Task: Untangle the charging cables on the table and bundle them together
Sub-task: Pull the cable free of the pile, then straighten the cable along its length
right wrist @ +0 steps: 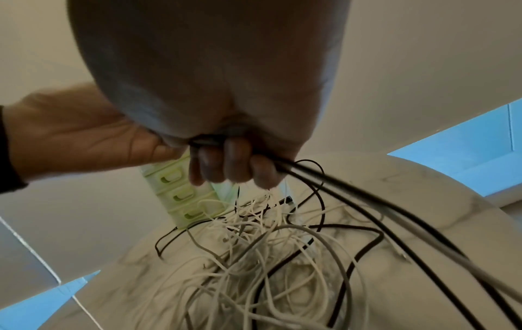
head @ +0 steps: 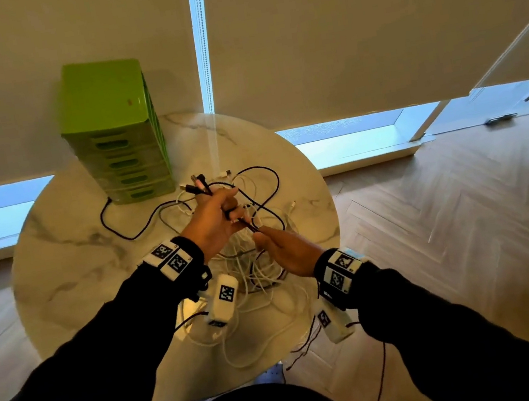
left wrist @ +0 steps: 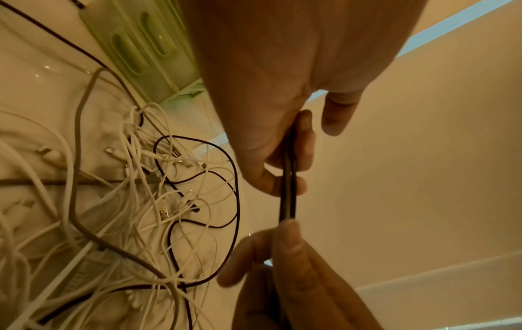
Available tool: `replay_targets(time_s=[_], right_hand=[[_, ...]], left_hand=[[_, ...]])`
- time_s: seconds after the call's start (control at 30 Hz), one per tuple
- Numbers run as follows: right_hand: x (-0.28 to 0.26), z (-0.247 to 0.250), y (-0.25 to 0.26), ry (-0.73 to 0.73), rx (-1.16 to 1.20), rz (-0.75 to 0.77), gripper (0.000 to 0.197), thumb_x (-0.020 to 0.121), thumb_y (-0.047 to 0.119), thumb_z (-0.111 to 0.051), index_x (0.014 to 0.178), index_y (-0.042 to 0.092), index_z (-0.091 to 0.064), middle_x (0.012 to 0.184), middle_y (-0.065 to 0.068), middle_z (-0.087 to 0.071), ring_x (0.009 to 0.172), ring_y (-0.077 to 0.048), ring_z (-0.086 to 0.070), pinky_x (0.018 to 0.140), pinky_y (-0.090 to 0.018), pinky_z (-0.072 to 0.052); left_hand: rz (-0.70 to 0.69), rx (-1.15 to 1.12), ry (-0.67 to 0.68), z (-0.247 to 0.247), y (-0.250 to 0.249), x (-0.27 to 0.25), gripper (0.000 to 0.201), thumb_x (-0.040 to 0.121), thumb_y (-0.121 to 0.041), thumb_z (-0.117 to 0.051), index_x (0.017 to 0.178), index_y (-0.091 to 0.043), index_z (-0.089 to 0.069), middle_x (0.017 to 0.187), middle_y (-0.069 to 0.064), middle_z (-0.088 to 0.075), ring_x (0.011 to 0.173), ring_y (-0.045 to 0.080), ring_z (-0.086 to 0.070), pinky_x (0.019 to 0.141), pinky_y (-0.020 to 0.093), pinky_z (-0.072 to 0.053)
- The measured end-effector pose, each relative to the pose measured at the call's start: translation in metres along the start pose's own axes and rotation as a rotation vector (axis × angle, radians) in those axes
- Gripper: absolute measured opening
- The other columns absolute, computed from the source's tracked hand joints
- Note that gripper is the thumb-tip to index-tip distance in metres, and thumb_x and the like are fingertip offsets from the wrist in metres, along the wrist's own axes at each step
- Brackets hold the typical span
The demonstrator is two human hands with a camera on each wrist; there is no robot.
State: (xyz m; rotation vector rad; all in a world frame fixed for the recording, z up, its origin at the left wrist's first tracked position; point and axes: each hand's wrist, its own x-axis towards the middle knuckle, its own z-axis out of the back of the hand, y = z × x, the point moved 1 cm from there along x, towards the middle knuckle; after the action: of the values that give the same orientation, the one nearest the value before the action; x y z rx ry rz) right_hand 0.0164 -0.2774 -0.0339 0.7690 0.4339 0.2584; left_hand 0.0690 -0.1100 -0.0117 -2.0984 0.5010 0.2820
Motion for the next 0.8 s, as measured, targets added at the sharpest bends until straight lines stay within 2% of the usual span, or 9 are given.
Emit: replay_targets(time_s=[0.07,0.17,0.23,0.27,0.33,0.43,0.57,0.7,0.8], right_hand=[[0.006,-0.002,0.0,0.011,-0.161,-0.002,0.034,0.105,0.051,-0.029,0.096,0.025,-0.048,0.078,-0.006,-0.061,0.07,-0.028,-0.057,0.071,-0.05,-0.051],[0.013,-0.02,0.01,0.227,-0.365,0.018,0.035,0.106,0.046,-0.031,0.118,0.015,-0.044,0.092,-0.014,-0.063,0.079,-0.031,-0.058,0.075,-0.047,-0.049],[0.018,-0.026,0.021,0.418,-0.442,0.068,0.048,0.104,0.052,-0.035,0.13,0.013,-0.04,0.091,-0.006,-0.058,0.082,-0.026,-0.051,0.077,-0.041,-0.044],[0.021,-0.024,0.025,0.462,-0.479,0.096,0.054,0.101,0.06,-0.034,0.128,0.013,-0.044,0.087,0.0,-0.054,0.08,-0.024,-0.048,0.076,-0.039,-0.042],[0.033,-0.011,0.031,0.458,-0.439,0.118,0.06,0.099,0.068,-0.026,0.108,0.016,-0.054,0.089,0.001,-0.058,0.081,-0.022,-0.054,0.078,-0.04,-0.046],[0.067,0.006,0.017,0.36,-0.187,0.043,0.052,0.107,0.051,-0.024,0.105,0.012,-0.059,0.102,-0.007,-0.065,0.091,-0.023,-0.058,0.086,-0.039,-0.046],[0.108,-0.004,-0.021,0.412,-0.424,-0.049,0.027,0.104,0.037,-0.046,0.105,0.01,-0.053,0.099,-0.011,-0.06,0.092,-0.03,-0.056,0.076,-0.037,-0.041],[0.123,-0.02,-0.041,0.553,-0.637,-0.03,0.045,0.093,0.047,-0.062,0.123,0.016,-0.053,0.124,-0.01,-0.054,0.113,-0.03,-0.053,0.09,-0.036,-0.043],[0.139,-0.013,-0.047,0.509,-0.702,-0.013,0.04,0.092,0.047,-0.064,0.119,0.018,-0.055,0.122,-0.008,-0.052,0.113,-0.031,-0.054,0.094,-0.041,-0.047]], left_hand=[[-0.024,-0.039,-0.04,0.006,0.0,0.002,0.03,0.098,-0.009,-0.054,0.078,-0.02,-0.036,0.061,-0.003,-0.028,0.051,0.013,-0.033,0.059,0.035,-0.046],[-0.035,-0.082,-0.108,0.013,0.0,0.002,0.025,0.097,-0.01,-0.055,0.079,-0.022,-0.041,0.057,-0.008,-0.03,0.05,0.01,-0.029,0.053,0.029,-0.031],[-0.031,-0.058,-0.174,0.021,-0.004,0.003,0.025,0.099,-0.013,-0.051,0.076,-0.023,-0.043,0.055,-0.01,-0.03,0.049,0.008,-0.027,0.056,0.029,-0.021],[-0.031,-0.042,-0.202,0.027,-0.007,0.003,0.024,0.099,-0.015,-0.05,0.077,-0.023,-0.043,0.055,-0.01,-0.03,0.049,0.008,-0.026,0.057,0.03,-0.019],[-0.033,-0.002,-0.254,0.042,-0.015,0.004,0.024,0.099,-0.016,-0.05,0.078,-0.023,-0.041,0.057,-0.009,-0.028,0.049,0.009,-0.024,0.058,0.031,-0.017],[-0.032,0.04,-0.322,0.064,-0.021,0.005,0.028,0.101,-0.015,-0.05,0.077,-0.025,-0.036,0.06,-0.006,-0.024,0.05,0.01,-0.02,0.057,0.031,-0.015],[-0.012,0.079,-0.344,0.077,-0.019,0.009,0.03,0.102,-0.014,-0.049,0.078,-0.026,-0.035,0.061,-0.006,-0.022,0.05,0.01,-0.019,0.059,0.033,-0.012],[-0.004,0.162,-0.327,0.078,-0.011,0.014,0.033,0.102,-0.015,-0.052,0.078,-0.027,-0.032,0.061,-0.007,-0.023,0.051,0.009,-0.021,0.058,0.032,-0.014],[-0.003,0.17,-0.346,0.083,-0.012,0.023,0.033,0.102,-0.015,-0.052,0.078,-0.027,-0.033,0.061,-0.007,-0.025,0.052,0.009,-0.022,0.054,0.029,-0.016]])
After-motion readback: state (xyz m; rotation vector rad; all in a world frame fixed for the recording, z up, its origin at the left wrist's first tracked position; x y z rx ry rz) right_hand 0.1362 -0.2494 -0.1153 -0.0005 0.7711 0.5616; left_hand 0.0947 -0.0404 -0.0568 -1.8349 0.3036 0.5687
